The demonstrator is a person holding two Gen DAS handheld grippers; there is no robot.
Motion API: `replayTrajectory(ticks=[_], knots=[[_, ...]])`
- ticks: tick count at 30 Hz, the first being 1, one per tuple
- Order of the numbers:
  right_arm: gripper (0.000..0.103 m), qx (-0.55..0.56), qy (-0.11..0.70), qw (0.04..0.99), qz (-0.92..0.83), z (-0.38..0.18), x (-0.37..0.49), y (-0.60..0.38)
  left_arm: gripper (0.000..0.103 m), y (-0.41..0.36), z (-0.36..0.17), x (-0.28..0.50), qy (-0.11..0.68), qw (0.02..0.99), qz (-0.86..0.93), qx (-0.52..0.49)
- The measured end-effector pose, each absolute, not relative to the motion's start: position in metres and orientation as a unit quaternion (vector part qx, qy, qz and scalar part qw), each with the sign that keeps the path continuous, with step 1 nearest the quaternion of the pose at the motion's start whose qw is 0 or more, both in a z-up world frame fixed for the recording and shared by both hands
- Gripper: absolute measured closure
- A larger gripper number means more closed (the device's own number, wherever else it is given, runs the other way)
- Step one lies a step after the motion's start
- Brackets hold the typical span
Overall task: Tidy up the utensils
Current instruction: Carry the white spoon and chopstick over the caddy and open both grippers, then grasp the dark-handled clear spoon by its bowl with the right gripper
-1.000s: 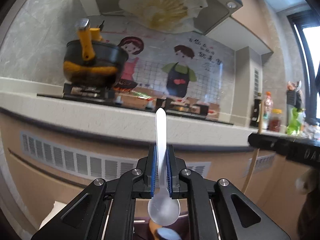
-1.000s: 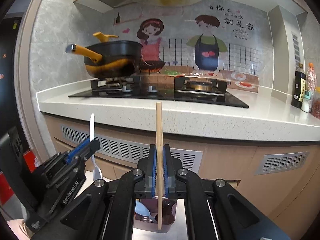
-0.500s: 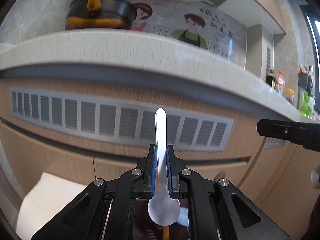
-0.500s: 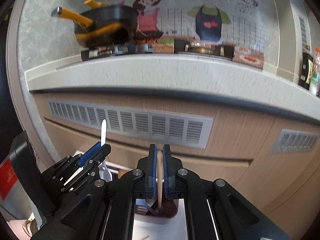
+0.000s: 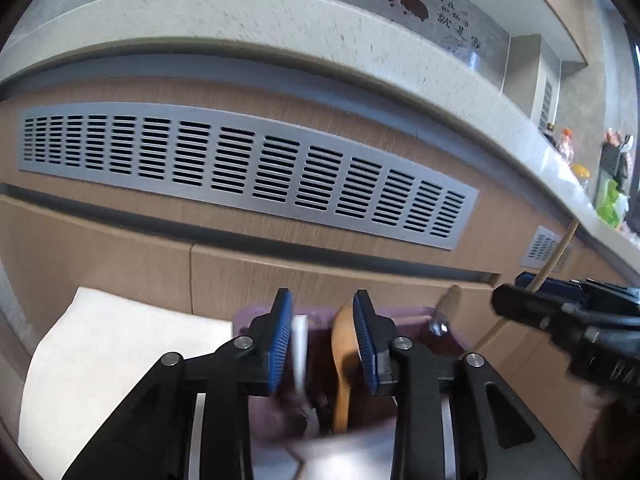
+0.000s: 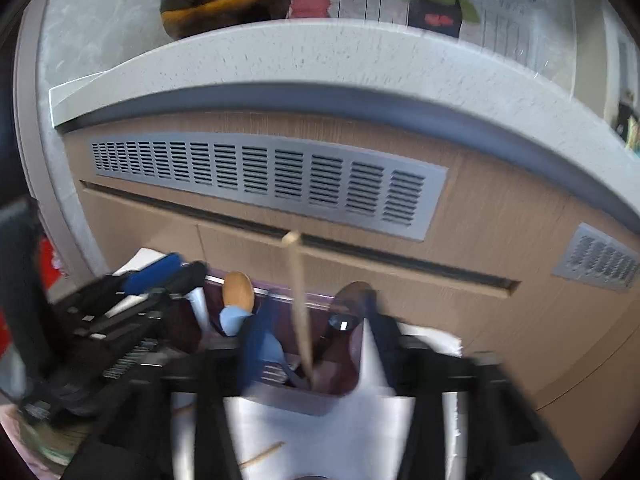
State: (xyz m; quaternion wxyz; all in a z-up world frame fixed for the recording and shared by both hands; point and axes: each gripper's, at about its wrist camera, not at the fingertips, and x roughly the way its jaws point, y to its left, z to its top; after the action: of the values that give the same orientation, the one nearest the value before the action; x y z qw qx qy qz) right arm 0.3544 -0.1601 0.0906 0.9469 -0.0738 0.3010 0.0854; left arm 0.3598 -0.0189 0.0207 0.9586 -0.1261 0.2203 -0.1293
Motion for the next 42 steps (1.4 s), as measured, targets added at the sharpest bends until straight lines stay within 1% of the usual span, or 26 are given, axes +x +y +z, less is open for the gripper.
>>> replayTrajectory(ticks=[1, 2, 3, 4, 6, 7, 9, 10, 11, 17, 22, 29, 33, 37, 38, 39, 40, 41, 42], knots=[[0.023, -0.077, 0.286, 0.952, 0.077, 0.092, 0.346, -0.162, 0.063, -0.014, 0.025, 0.353, 0.222, 0.958, -0.129, -0.127], [0.018, -0.079, 0.274, 0.956, 0.069, 0.094, 0.338, -0.164, 0.057, -0.01, 0.028, 0.345, 0.224, 0.958, -0.127, -0.125], [0.014, -0.08, 0.266, 0.959, 0.063, 0.095, 0.33, -0.166, 0.053, -0.007, 0.03, 0.336, 0.231, 0.957, -0.126, -0.119], [0.012, -0.079, 0.261, 0.96, 0.061, 0.095, 0.323, -0.168, 0.047, -0.004, 0.033, 0.33, 0.24, 0.956, -0.126, -0.112], [0.002, -0.079, 0.257, 0.962, 0.055, 0.093, 0.31, -0.172, 0.046, 0.0, 0.034, 0.317, 0.261, 0.951, -0.131, -0.103], [0.001, -0.08, 0.257, 0.962, 0.051, 0.092, 0.306, -0.173, 0.045, 0.002, 0.032, 0.308, 0.273, 0.948, -0.132, -0.099], [0.001, -0.083, 0.26, 0.961, 0.045, 0.085, 0.292, -0.175, 0.041, 0.005, 0.027, 0.293, 0.291, 0.943, -0.137, -0.087], [0.001, -0.082, 0.265, 0.96, 0.045, 0.082, 0.287, -0.176, 0.035, 0.006, 0.023, 0.284, 0.299, 0.941, -0.136, -0.076], [0.001, -0.079, 0.276, 0.957, 0.047, 0.075, 0.281, -0.178, 0.031, 0.006, 0.02, 0.277, 0.305, 0.941, -0.133, -0.067], [0.001, -0.073, 0.347, 0.933, 0.052, 0.034, 0.246, -0.185, 0.023, 0.01, -0.011, 0.231, 0.351, 0.926, -0.13, -0.037], [0.001, -0.056, 0.423, 0.902, 0.065, -0.007, 0.215, -0.19, 0.022, 0.019, -0.03, 0.204, 0.379, 0.916, -0.127, -0.039], [0.001, -0.033, 0.486, 0.872, 0.046, -0.046, 0.2, -0.197, 0.022, 0.019, -0.038, 0.199, 0.396, 0.908, -0.131, -0.041], [0.005, -0.037, 0.489, 0.871, 0.032, -0.05, 0.212, -0.192, 0.022, 0.013, -0.037, 0.205, 0.398, 0.906, -0.139, -0.036], [0.005, -0.002, 0.485, 0.874, 0.022, -0.044, 0.237, -0.188, 0.022, 0.015, -0.038, 0.206, 0.399, 0.906, -0.134, -0.032], [0.007, 0.004, 0.485, 0.874, 0.019, -0.045, 0.246, -0.185, 0.022, 0.017, -0.038, 0.206, 0.4, 0.907, -0.13, -0.033], [0.015, 0.005, 0.485, 0.874, 0.013, -0.047, 0.253, -0.181, 0.022, 0.02, -0.038, 0.207, 0.401, 0.907, -0.127, -0.034], [0.02, 0.003, 0.487, 0.873, 0.006, -0.049, 0.26, -0.178, 0.022, 0.022, -0.039, 0.206, 0.402, 0.907, -0.122, -0.035], [0.028, 0.002, 0.493, 0.87, 0.0, -0.053, 0.269, -0.173, 0.022, 0.025, -0.039, 0.207, 0.402, 0.907, -0.118, -0.037], [0.033, 0.004, 0.5, 0.866, -0.002, -0.056, 0.277, -0.17, 0.022, 0.028, -0.04, 0.206, 0.403, 0.907, -0.114, -0.04]])
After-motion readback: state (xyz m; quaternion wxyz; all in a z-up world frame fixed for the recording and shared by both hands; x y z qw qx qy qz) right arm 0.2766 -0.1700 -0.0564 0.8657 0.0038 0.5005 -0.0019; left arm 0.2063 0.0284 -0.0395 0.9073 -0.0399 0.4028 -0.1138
